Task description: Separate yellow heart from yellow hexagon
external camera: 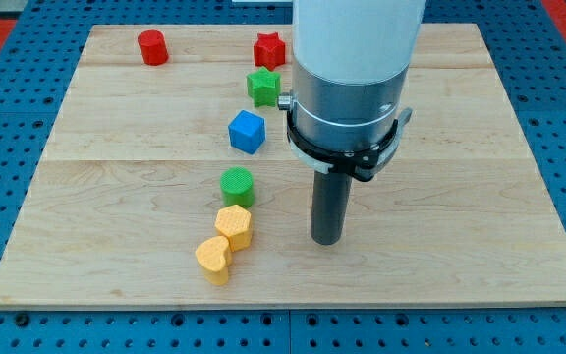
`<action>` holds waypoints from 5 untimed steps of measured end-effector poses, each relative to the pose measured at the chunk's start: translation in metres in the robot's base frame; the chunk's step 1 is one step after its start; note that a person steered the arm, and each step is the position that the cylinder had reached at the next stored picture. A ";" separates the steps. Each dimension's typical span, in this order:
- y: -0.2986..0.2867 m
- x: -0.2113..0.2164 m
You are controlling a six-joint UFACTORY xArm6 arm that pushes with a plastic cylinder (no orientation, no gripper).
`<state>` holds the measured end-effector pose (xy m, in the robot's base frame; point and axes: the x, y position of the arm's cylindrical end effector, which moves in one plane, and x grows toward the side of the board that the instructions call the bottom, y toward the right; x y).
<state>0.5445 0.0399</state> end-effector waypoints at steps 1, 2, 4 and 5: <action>0.000 0.000; 0.006 0.012; 0.002 0.074; -0.044 0.074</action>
<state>0.6183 -0.0039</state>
